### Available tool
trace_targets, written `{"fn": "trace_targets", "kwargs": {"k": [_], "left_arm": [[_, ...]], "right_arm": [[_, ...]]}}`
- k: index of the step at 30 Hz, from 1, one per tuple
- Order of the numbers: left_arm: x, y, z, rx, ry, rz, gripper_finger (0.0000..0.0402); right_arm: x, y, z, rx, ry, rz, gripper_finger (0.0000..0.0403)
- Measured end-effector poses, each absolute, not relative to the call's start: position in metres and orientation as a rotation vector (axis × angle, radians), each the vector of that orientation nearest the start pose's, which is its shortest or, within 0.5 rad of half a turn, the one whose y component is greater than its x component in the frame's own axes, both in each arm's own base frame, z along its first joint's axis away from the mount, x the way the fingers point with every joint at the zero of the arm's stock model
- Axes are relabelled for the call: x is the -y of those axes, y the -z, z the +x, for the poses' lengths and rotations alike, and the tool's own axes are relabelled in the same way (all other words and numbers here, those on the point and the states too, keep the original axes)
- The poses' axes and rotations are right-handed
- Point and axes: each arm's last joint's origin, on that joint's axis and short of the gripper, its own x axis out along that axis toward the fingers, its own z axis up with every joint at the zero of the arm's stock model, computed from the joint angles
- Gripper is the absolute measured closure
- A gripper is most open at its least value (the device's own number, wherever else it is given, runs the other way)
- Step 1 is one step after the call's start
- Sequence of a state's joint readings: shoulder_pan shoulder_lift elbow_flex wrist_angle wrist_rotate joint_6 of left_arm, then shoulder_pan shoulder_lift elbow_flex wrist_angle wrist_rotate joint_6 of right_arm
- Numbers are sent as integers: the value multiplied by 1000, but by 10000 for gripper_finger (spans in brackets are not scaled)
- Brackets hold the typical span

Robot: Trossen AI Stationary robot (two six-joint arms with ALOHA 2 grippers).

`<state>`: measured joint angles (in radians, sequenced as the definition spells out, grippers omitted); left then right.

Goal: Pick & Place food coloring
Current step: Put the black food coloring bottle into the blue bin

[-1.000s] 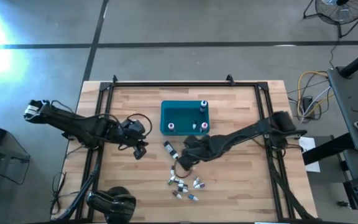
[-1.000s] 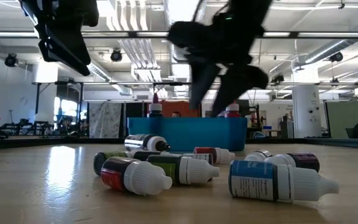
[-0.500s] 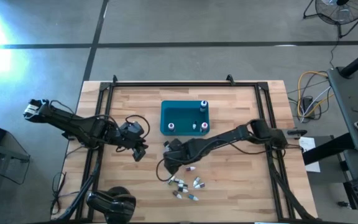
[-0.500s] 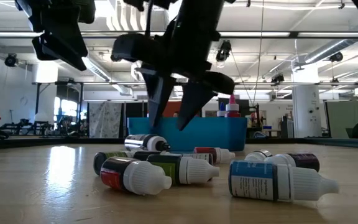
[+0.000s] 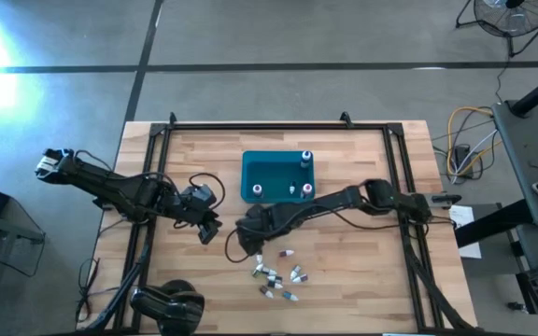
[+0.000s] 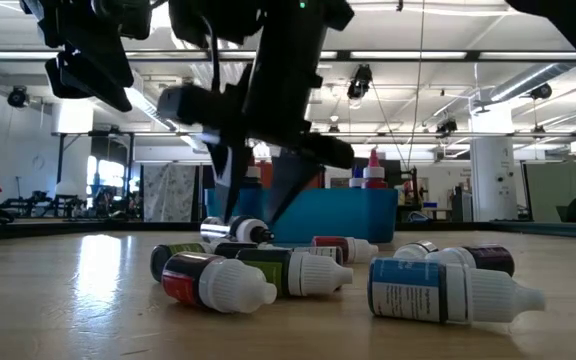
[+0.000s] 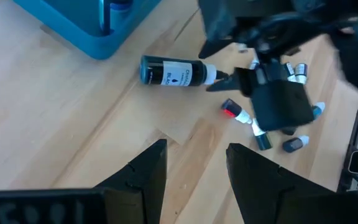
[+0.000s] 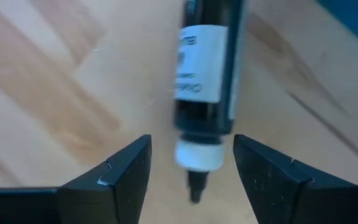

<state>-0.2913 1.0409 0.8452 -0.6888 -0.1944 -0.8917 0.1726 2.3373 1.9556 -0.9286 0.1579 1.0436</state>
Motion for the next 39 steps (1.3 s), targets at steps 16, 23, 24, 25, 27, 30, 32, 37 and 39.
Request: {"fn": "trace_targets", "kwargs": {"k": [16, 23, 24, 25, 27, 30, 32, 37, 39], "left_arm": [[51, -268, 192, -828, -284, -568, 259], [51, -268, 192, -833, -284, -560, 259], [51, -268, 192, -834, -284, -560, 259], [51, -268, 192, -834, -284, -559, 259], [51, -268, 192, -834, -284, -559, 259], [51, -268, 192, -835, -285, -560, 259], [51, -268, 192, -834, -285, -561, 259], [51, -268, 192, -829, -294, -561, 259], [50, -268, 192, -820, -306, -556, 259]], "right_arm": [[-76, -153, 467, -1187, 655, 668, 253], [-76, -152, 468, -1199, 612, 638, 295], [-76, -152, 468, -1203, 604, 627, 299], [-76, -152, 467, -1209, 598, 617, 302], [-76, -155, 464, -1239, 586, 598, 302], [-75, -168, 453, -1333, 552, 578, 302], [-76, -182, 441, -1432, 502, 595, 302], [-74, -222, 407, -1673, 401, 678, 302], [-69, -233, 394, -1786, 388, 732, 303]]}}
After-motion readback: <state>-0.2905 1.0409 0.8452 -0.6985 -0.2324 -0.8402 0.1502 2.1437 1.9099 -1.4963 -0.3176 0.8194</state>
